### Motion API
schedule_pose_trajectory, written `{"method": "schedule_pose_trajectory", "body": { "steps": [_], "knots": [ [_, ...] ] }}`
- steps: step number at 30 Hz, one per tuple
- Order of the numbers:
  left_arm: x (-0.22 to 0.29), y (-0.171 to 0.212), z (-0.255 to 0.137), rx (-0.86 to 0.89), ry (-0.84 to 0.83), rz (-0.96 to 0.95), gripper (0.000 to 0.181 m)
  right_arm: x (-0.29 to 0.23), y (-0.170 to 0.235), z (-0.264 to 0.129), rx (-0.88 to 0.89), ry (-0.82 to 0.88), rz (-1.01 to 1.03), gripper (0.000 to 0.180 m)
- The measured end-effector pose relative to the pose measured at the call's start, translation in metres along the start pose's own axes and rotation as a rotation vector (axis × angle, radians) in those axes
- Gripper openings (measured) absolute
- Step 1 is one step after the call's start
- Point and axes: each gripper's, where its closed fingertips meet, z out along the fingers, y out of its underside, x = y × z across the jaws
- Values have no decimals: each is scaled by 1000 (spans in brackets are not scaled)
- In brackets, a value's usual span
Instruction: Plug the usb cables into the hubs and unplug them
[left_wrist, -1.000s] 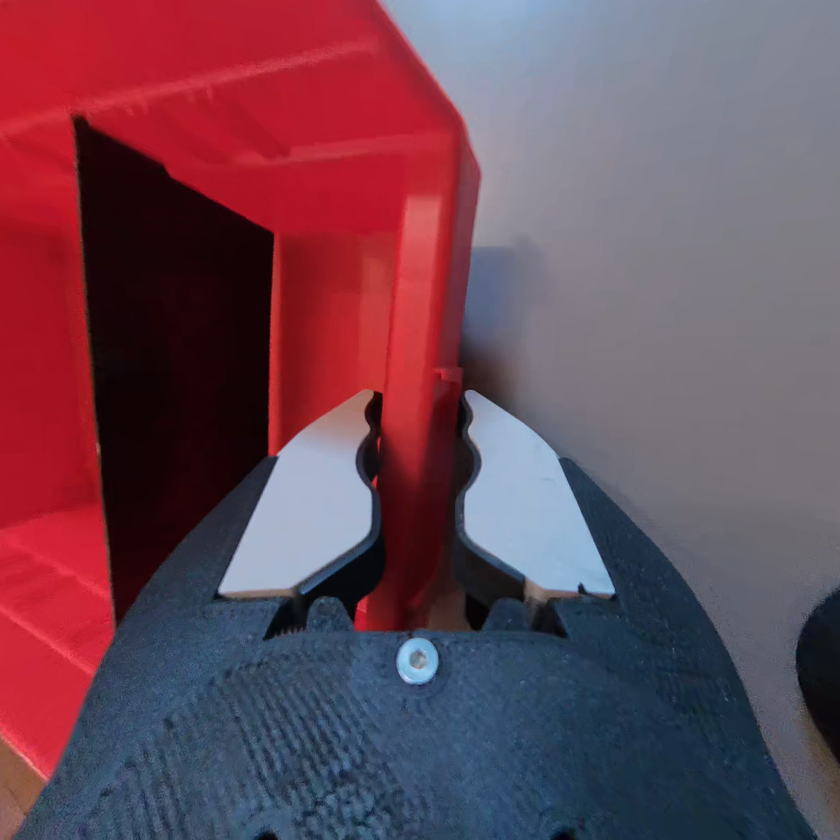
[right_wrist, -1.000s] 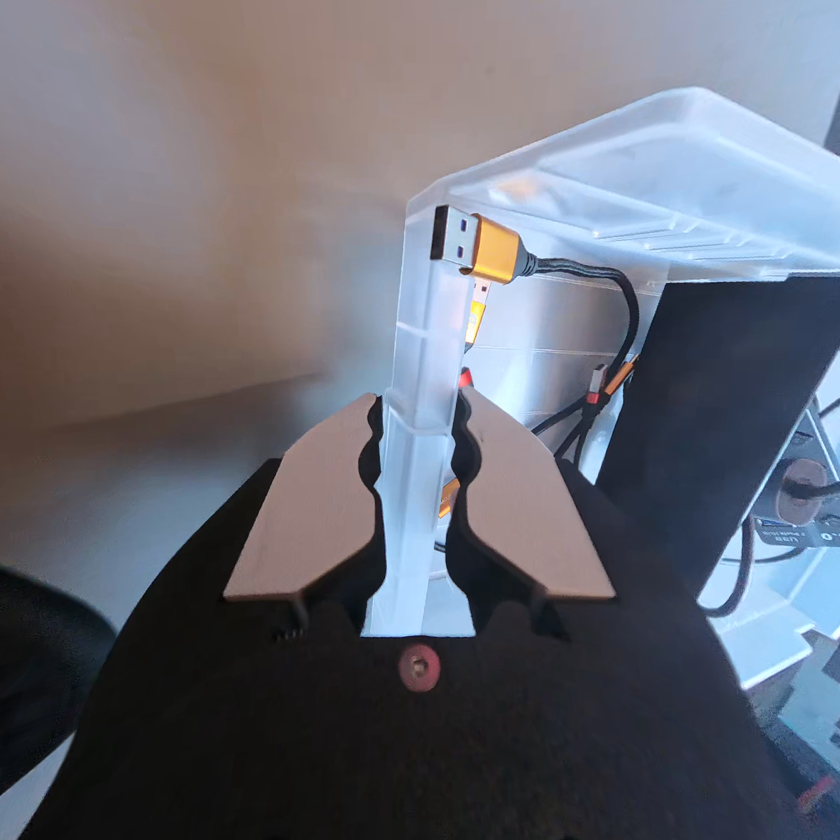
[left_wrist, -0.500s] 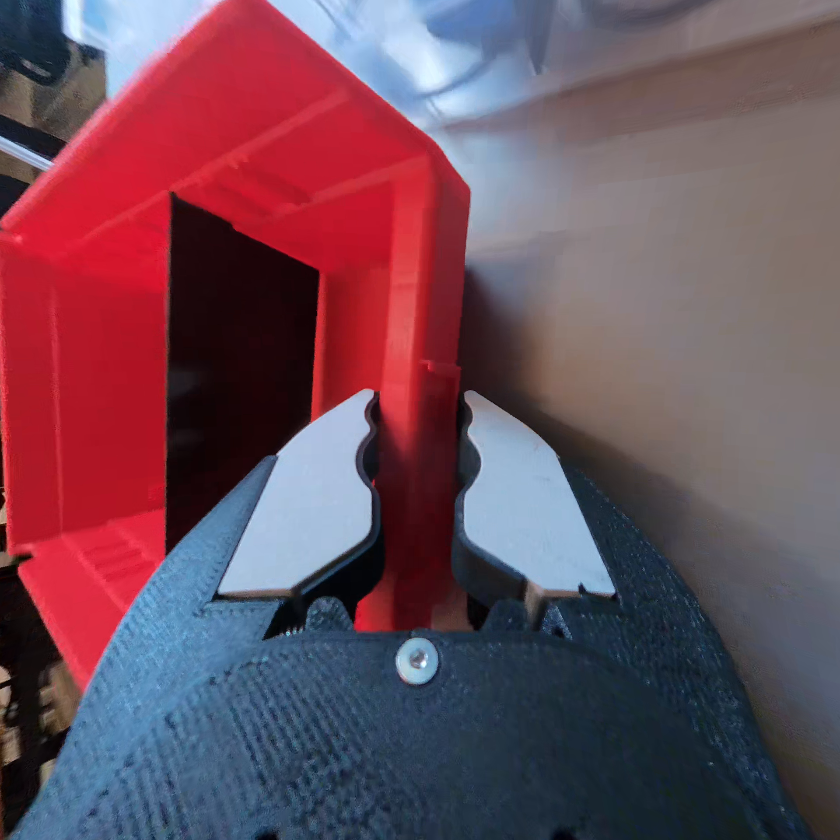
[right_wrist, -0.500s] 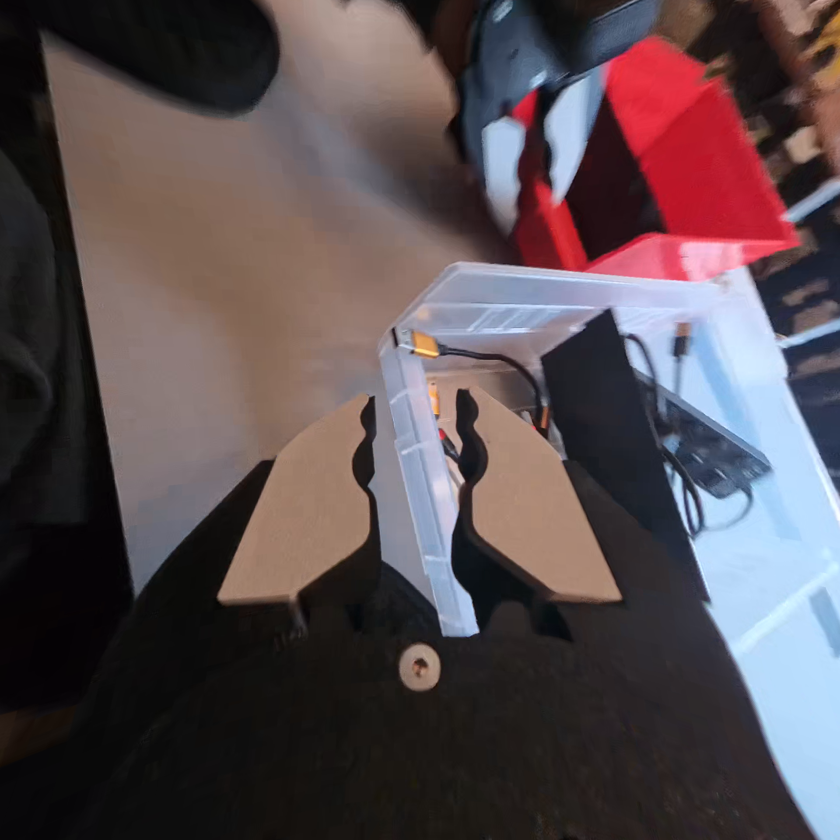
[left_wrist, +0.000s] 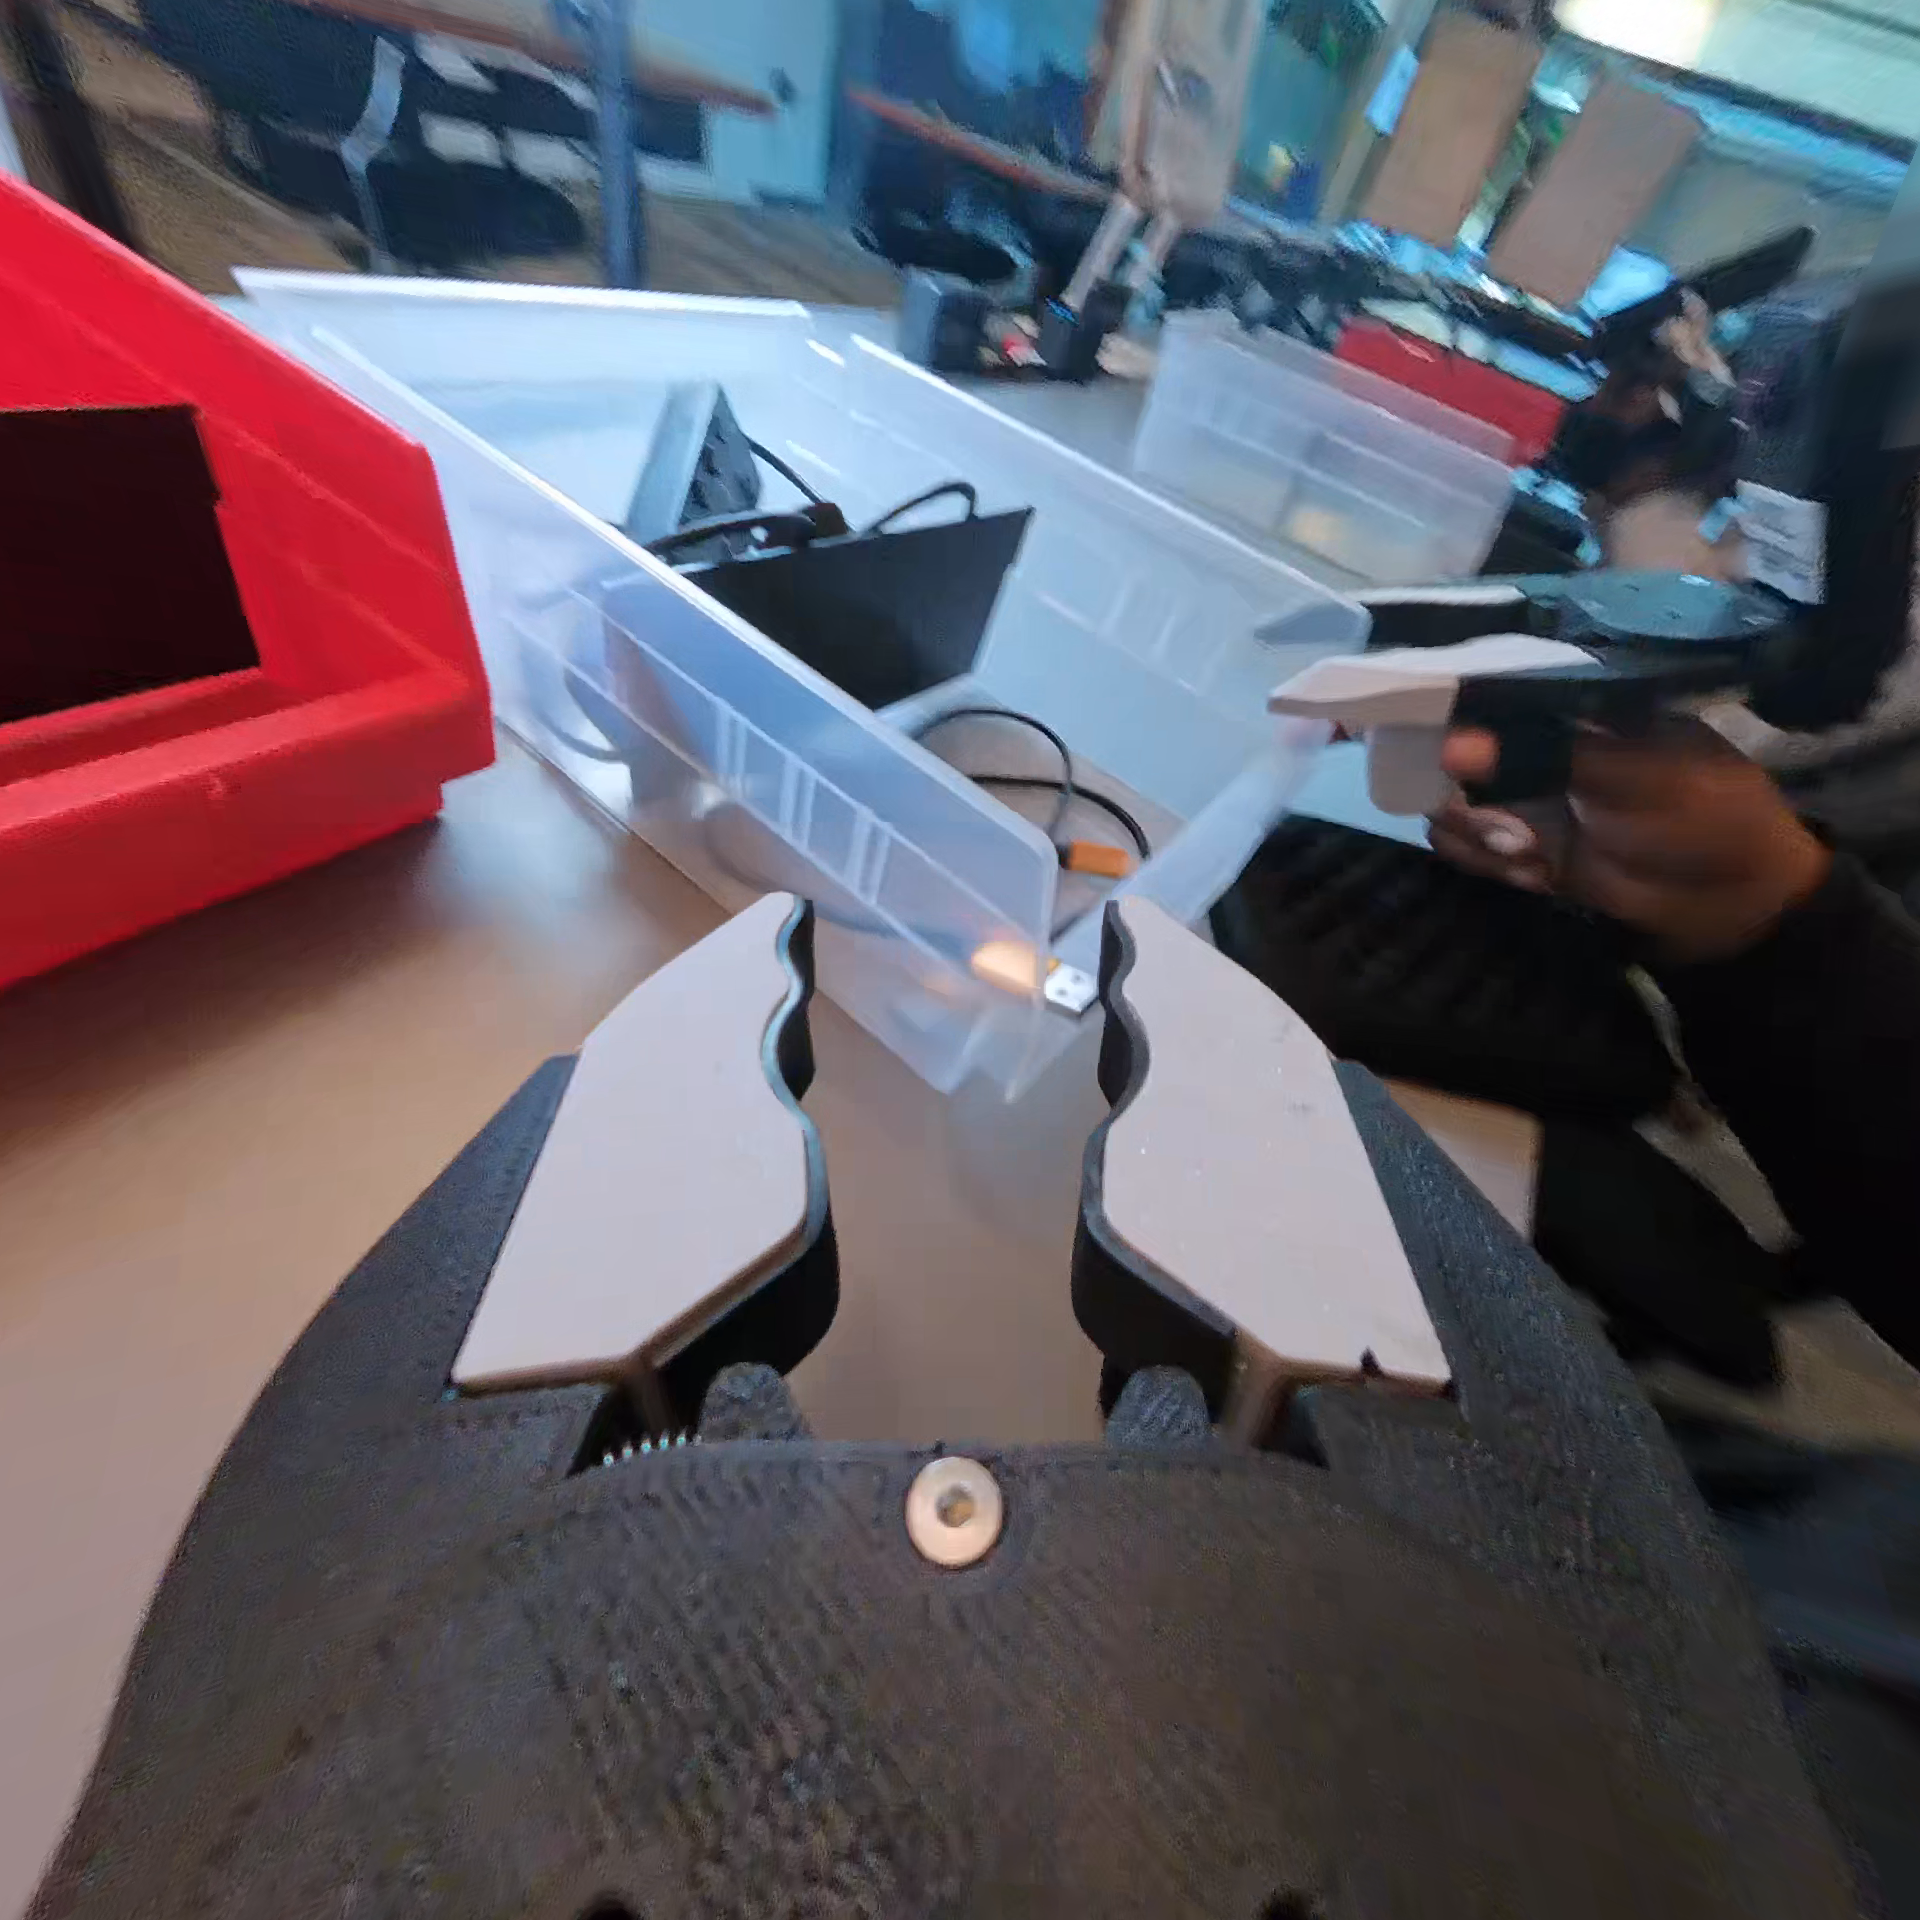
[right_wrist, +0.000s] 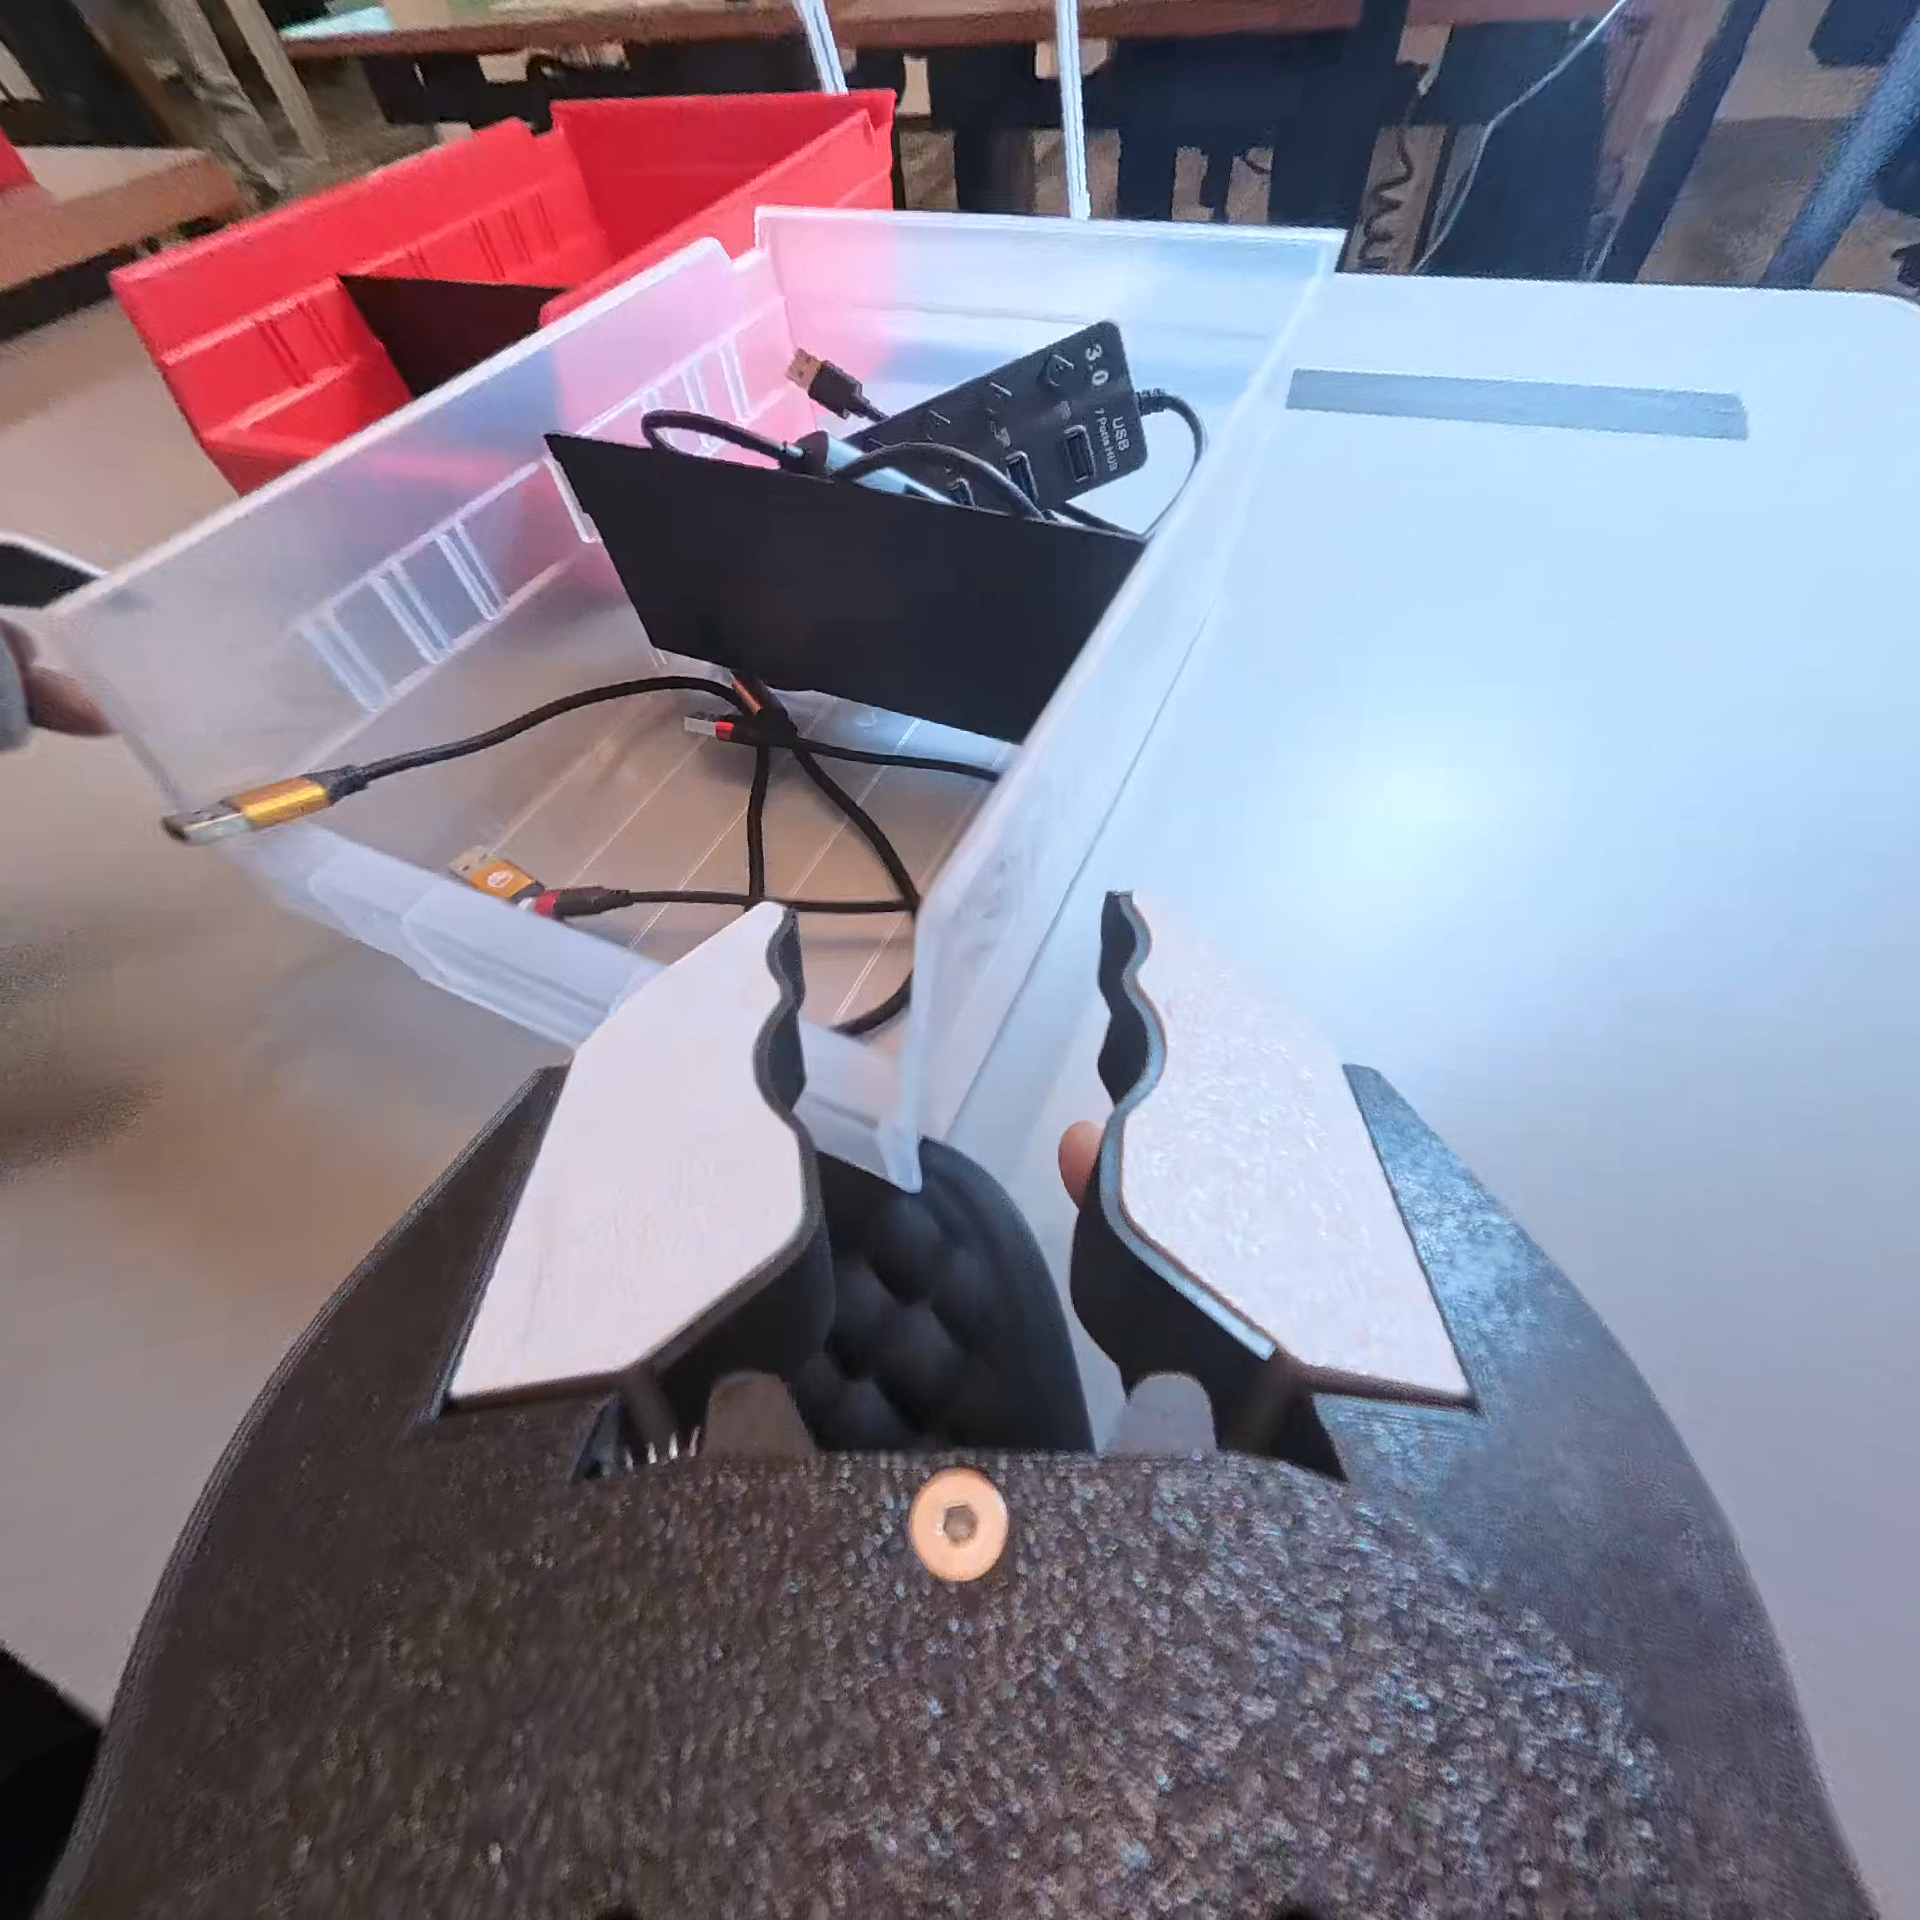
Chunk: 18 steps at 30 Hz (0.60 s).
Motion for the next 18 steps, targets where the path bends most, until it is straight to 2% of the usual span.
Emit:
{"method": "schedule_pose_trajectory", "body": {
  "steps": [2, 6, 8, 12, 18],
  "knots": [
    [-2, 3, 20, 23, -57, -15, 54, -2, -7, 8, 16, 13, -3, 44],
    [-9, 5, 49, -1, -139, 4, 46, 4, -6, 18, -17, 128, -86, 26],
    [-18, 3, 49, 8, -224, 48, 35, 0, -7, 18, -11, 135, -99, 24],
    [-22, 3, 42, -10, -268, 120, 29, -10, -11, 12, 33, 182, -161, 23],
    [-14, -21, 5, 115, -298, 196, 22, -50, -37, -21, 224, 194, -181, 23]
  ]
}}
